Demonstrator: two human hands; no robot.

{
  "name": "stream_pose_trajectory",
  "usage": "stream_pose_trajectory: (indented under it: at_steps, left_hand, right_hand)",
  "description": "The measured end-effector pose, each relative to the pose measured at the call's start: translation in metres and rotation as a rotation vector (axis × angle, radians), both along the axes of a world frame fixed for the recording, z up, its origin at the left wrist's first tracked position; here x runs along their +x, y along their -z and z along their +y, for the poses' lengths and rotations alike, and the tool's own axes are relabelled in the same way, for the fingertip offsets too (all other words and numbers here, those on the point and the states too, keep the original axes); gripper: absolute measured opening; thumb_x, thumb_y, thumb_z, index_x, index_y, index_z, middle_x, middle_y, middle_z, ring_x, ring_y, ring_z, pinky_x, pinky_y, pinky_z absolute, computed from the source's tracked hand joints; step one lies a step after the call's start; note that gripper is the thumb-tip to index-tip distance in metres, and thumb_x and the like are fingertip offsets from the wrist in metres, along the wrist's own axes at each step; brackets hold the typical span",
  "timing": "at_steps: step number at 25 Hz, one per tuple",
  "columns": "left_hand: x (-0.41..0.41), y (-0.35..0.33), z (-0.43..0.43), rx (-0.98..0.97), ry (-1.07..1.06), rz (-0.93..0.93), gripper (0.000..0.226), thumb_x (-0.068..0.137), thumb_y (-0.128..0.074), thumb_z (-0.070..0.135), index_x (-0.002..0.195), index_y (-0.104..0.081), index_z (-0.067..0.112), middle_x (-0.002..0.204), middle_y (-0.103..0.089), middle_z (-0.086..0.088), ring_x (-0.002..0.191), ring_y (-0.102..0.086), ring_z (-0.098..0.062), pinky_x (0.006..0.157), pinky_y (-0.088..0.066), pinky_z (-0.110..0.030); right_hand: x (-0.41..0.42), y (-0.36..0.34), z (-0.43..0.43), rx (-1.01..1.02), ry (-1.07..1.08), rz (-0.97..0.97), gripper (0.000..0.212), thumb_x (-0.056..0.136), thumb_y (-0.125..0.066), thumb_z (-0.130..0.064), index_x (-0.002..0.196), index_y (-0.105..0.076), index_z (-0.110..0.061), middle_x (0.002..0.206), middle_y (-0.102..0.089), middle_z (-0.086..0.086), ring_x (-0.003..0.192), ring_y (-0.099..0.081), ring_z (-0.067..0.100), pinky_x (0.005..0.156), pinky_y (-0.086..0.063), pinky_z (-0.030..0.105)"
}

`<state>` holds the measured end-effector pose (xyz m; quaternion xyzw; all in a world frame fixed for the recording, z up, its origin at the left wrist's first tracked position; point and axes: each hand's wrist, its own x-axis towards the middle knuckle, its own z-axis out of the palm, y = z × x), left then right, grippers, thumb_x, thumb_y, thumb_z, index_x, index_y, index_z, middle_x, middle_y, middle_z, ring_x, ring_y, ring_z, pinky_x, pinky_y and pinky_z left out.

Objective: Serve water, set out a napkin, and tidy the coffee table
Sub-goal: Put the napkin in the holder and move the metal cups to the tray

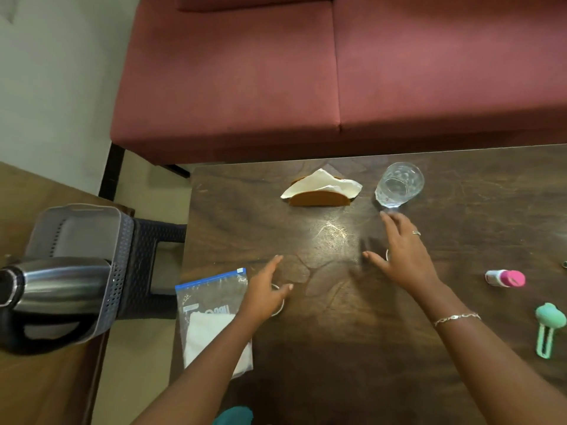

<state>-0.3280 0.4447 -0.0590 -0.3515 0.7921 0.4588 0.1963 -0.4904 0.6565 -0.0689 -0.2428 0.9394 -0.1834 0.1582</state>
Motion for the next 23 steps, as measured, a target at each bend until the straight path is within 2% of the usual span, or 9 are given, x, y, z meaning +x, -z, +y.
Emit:
stream_pose_trajectory:
  at_steps: [5,8,10,13,15,17,20,22,23]
  left_hand:
    - [0.057,0.012,-0.001,-0.232,-0.187,0.002,0.049,0.086,-0.062,0.016,0.132,-0.045,0.012,0.141,-0.046,-0.008,0.127,-0.046,-0.023,0.102,-0.038,-0.032]
    - [0.074,0.025,0.003,-0.239,-0.213,-0.111,0.052,0.084,-0.065,0.024,0.131,-0.045,0.011,0.137,-0.048,-0.01,0.123,-0.048,-0.026,0.098,-0.041,-0.035]
    - [0.082,0.037,0.003,-0.234,-0.153,-0.225,0.057,0.083,-0.066,0.03,0.132,-0.043,0.011,0.136,-0.049,-0.011,0.123,-0.049,-0.028,0.097,-0.042,-0.037]
    - [0.085,0.051,0.003,-0.192,-0.073,-0.345,0.058,0.084,-0.065,0.031,0.133,-0.041,0.013,0.135,-0.052,-0.013,0.122,-0.05,-0.029,0.097,-0.042,-0.037]
    - [0.081,0.055,0.004,-0.167,-0.076,-0.362,0.053,0.085,-0.064,0.027,0.132,-0.043,0.013,0.132,-0.055,-0.013,0.12,-0.052,-0.031,0.096,-0.042,-0.036]
    - [0.078,0.057,0.004,-0.172,-0.109,-0.367,0.046,0.086,-0.062,0.023,0.129,-0.048,0.013,0.13,-0.058,-0.012,0.119,-0.053,-0.032,0.096,-0.042,-0.037]
    - [0.075,0.064,0.003,-0.186,-0.172,-0.342,0.034,0.088,-0.058,0.017,0.122,-0.056,0.012,0.124,-0.061,-0.014,0.115,-0.055,-0.035,0.095,-0.043,-0.038]
    - [0.072,0.069,0.001,-0.179,-0.239,-0.316,0.024,0.09,-0.055,0.014,0.112,-0.061,0.009,0.113,-0.066,-0.017,0.105,-0.059,-0.036,0.091,-0.047,-0.039]
    - [0.071,0.071,0.0,-0.177,-0.264,-0.308,0.021,0.09,-0.054,0.013,0.108,-0.063,0.008,0.107,-0.068,-0.018,0.1,-0.061,-0.036,0.088,-0.048,-0.038]
  right_hand:
    - [0.06,0.003,-0.005,-0.017,-0.048,-0.082,0.077,0.076,-0.071,-0.031,0.138,-0.033,-0.006,0.135,-0.038,0.014,0.119,-0.044,0.028,0.096,-0.042,0.038]
    - [0.08,0.008,-0.002,-0.062,-0.012,-0.099,0.066,0.078,-0.069,-0.026,0.134,-0.039,-0.008,0.131,-0.043,0.01,0.114,-0.047,0.025,0.093,-0.044,0.037]
    - [0.083,0.008,0.003,-0.121,0.163,-0.073,0.052,0.079,-0.068,-0.018,0.126,-0.047,-0.008,0.123,-0.05,0.008,0.108,-0.05,0.022,0.088,-0.042,0.032]
    - [0.078,0.008,0.016,-0.223,0.616,-0.05,0.029,0.081,-0.064,-0.01,0.108,-0.057,-0.005,0.108,-0.056,0.011,0.091,-0.054,0.02,0.077,-0.038,0.028]
    - [0.07,0.014,0.026,-0.283,0.858,-0.117,0.025,0.081,-0.064,-0.008,0.104,-0.056,-0.004,0.108,-0.055,0.014,0.087,-0.052,0.021,0.074,-0.034,0.024]
    - [0.063,0.03,0.033,-0.278,1.023,-0.249,0.03,0.078,-0.068,-0.012,0.105,-0.054,-0.005,0.109,-0.056,0.015,0.088,-0.051,0.022,0.073,-0.033,0.024]
    - [0.057,0.056,0.029,-0.239,1.161,-0.503,0.027,0.074,-0.073,-0.024,0.09,-0.054,-0.013,0.102,-0.062,0.013,0.091,-0.059,0.028,0.083,-0.048,0.037]
    - [0.053,0.065,0.02,-0.378,1.274,-0.694,0.02,0.078,-0.071,-0.018,0.076,-0.051,-0.015,0.092,-0.06,0.011,0.077,-0.057,0.022,0.076,-0.05,0.038]
    - [0.049,0.066,0.016,-0.467,1.339,-0.774,0.017,0.081,-0.067,-0.013,0.075,-0.051,-0.015,0.09,-0.056,0.009,0.074,-0.054,0.018,0.073,-0.05,0.034]
